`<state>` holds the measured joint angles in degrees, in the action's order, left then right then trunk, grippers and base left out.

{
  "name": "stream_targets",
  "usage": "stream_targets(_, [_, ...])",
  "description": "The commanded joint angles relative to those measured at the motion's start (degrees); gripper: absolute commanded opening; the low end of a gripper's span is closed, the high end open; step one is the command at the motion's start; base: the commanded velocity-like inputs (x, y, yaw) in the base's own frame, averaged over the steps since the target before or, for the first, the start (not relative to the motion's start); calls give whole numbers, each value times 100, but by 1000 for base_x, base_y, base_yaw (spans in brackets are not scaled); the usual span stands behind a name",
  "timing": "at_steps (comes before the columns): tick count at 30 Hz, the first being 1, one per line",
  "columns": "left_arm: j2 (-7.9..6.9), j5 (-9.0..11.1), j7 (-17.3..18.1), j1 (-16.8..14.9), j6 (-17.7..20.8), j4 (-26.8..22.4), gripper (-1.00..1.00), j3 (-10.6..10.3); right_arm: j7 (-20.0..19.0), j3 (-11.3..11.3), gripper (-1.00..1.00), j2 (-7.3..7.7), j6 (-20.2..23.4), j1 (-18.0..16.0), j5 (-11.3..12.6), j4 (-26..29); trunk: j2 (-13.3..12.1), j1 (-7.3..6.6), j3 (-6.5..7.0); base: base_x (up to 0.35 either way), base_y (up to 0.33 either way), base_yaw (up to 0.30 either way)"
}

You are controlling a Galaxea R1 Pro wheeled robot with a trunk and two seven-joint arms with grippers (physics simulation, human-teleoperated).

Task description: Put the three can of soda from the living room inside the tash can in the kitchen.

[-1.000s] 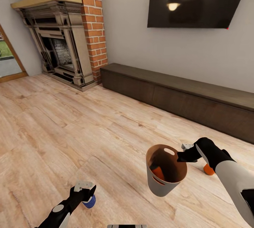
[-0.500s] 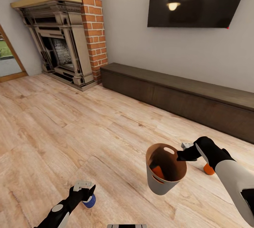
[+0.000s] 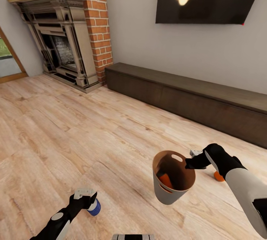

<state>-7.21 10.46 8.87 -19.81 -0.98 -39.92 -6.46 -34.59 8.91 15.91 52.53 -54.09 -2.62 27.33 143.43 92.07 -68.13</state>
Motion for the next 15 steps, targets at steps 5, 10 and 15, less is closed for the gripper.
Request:
stream_targets(5, [-91, -5, 2, 6, 11, 10, 100, 4, -42, -30, -100, 6, 46, -31, 128, 1, 8, 12, -153, 0, 0, 0])
stream_targets(10, [-94, -12, -2, 15, 10, 17, 100, 4, -38, -28, -100, -3, 37, -38, 129, 8, 14, 24, -307, 0, 0, 0])
stream_targets(15, [-99, -2, -4, 16, 3, 23, 100, 6, -39, -16, -100, -24, 30, -40, 123, 191, 17, 30, -396, 0, 0, 0])
